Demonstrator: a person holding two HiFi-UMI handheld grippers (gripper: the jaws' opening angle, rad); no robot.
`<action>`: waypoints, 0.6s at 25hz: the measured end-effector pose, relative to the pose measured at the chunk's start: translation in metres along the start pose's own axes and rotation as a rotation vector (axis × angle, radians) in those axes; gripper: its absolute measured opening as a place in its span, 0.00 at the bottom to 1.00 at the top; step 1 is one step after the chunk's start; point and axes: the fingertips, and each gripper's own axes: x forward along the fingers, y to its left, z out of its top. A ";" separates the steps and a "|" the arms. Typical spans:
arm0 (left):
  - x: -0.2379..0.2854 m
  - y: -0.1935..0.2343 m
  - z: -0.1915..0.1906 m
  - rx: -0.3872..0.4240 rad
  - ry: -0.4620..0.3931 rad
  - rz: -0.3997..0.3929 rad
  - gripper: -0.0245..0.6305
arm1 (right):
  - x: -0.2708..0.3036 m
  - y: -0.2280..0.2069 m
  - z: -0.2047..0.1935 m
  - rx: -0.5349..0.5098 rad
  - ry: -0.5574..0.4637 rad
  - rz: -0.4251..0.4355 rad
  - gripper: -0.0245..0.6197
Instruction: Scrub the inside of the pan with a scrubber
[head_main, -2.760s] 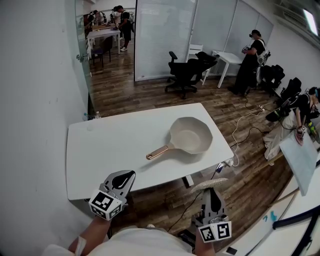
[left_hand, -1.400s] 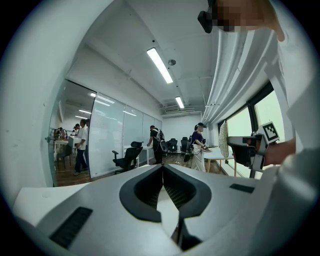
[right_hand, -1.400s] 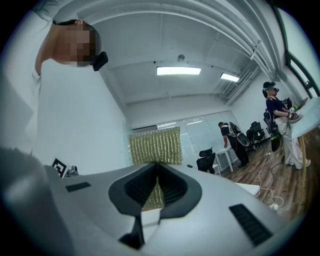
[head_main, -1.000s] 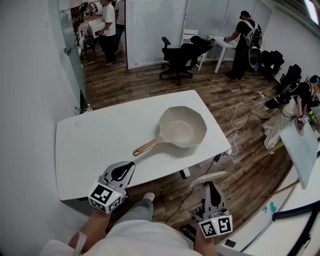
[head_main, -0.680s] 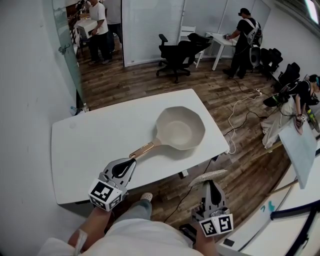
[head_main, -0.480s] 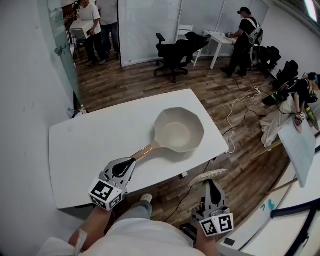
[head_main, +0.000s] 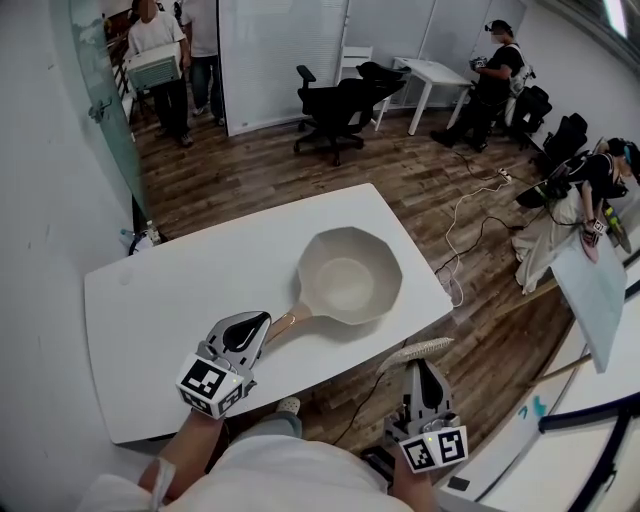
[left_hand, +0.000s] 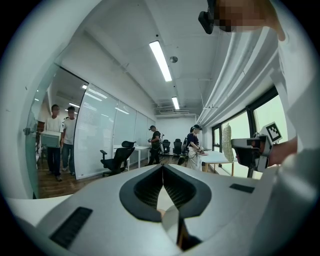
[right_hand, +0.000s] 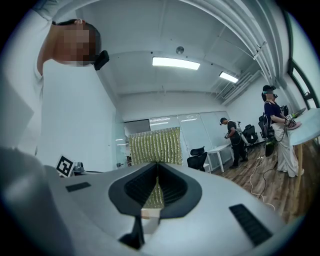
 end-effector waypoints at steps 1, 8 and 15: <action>0.005 0.004 0.001 -0.001 -0.001 -0.002 0.06 | 0.005 -0.002 0.000 0.000 0.001 -0.003 0.08; 0.034 0.036 0.003 -0.009 -0.010 -0.014 0.06 | 0.044 -0.007 -0.003 -0.009 0.008 -0.010 0.08; 0.061 0.067 0.002 -0.033 -0.023 -0.029 0.06 | 0.083 -0.014 -0.014 -0.012 0.022 -0.029 0.08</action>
